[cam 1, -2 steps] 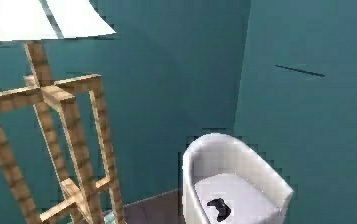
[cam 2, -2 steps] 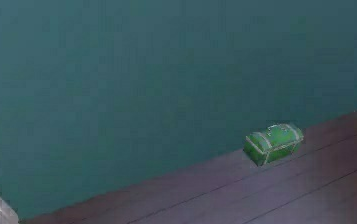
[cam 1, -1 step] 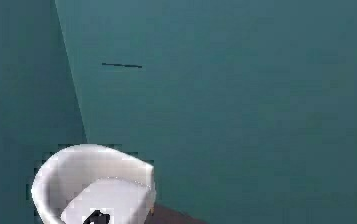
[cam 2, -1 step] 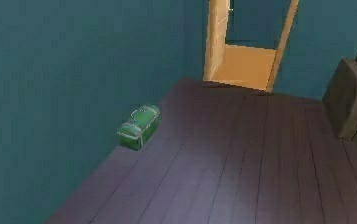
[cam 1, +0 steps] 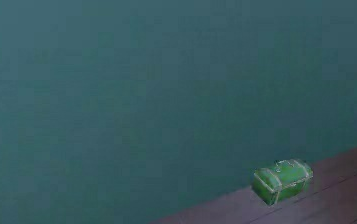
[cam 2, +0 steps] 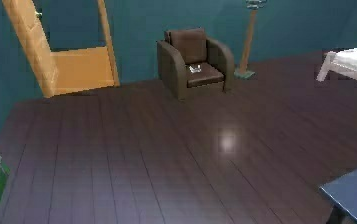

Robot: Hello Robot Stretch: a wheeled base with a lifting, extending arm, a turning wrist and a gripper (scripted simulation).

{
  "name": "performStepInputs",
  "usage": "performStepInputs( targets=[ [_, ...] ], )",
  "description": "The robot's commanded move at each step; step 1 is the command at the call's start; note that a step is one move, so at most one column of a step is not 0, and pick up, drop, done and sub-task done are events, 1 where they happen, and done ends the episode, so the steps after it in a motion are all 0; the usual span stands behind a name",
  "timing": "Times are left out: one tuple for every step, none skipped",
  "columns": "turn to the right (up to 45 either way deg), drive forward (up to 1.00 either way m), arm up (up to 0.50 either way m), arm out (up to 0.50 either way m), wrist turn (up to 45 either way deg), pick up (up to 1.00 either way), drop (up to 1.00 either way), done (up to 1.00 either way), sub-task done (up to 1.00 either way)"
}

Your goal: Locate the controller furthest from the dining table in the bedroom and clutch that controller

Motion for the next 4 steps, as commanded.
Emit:
performStepInputs(
  targets=[
    [45.0,0.00,0.00,0.00,0.0,0.00,0.00,0.00,0.00],
    [36.0,0.00,0.00,0.00,0.0,0.00,0.00,0.00,0.00],
    [0.0,1.00,0.00,0.00,0.0,0.00,0.00,0.00,0.00],
    [0.0,0.95,0.00,0.00,0.0,0.00,0.00,0.00,0.00]
  ],
)
